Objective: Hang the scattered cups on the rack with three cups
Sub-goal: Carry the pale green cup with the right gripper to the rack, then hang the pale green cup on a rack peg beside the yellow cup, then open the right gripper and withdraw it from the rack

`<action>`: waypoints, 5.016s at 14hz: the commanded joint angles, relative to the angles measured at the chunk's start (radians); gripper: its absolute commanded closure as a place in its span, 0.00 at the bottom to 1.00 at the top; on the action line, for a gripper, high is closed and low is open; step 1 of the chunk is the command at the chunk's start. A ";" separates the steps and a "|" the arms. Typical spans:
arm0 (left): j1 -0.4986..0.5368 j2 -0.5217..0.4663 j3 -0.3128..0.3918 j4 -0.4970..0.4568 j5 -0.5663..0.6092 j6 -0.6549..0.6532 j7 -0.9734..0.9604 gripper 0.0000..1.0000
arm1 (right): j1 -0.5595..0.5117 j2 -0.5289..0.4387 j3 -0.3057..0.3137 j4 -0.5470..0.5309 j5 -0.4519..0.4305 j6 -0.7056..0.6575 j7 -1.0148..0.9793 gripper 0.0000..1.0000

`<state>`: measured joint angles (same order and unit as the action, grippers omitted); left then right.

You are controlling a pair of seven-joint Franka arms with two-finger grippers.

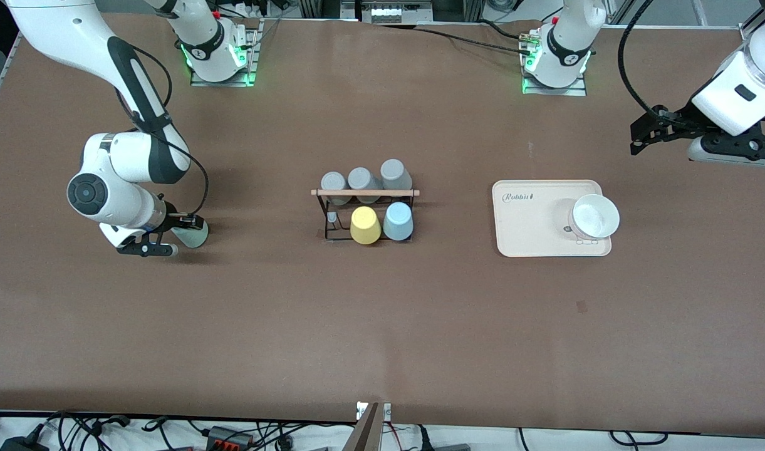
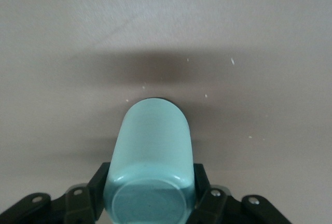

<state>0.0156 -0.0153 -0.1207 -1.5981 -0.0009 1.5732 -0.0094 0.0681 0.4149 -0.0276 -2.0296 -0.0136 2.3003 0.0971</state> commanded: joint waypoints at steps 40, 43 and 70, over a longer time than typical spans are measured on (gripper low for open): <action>0.009 0.015 0.001 0.030 -0.013 -0.013 0.022 0.00 | 0.519 0.223 0.057 0.667 0.087 -0.420 0.463 0.77; 0.009 0.015 -0.001 0.030 -0.013 -0.013 0.020 0.00 | 0.518 0.242 0.055 0.667 0.087 -0.418 0.467 0.77; 0.010 0.017 -0.002 0.030 -0.013 -0.013 0.020 0.00 | 0.259 0.035 0.046 0.692 0.110 -0.489 0.449 0.00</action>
<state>0.0203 -0.0112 -0.1202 -1.5973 -0.0010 1.5732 -0.0093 0.3820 0.4940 0.0053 -1.3313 0.0984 1.8305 0.5537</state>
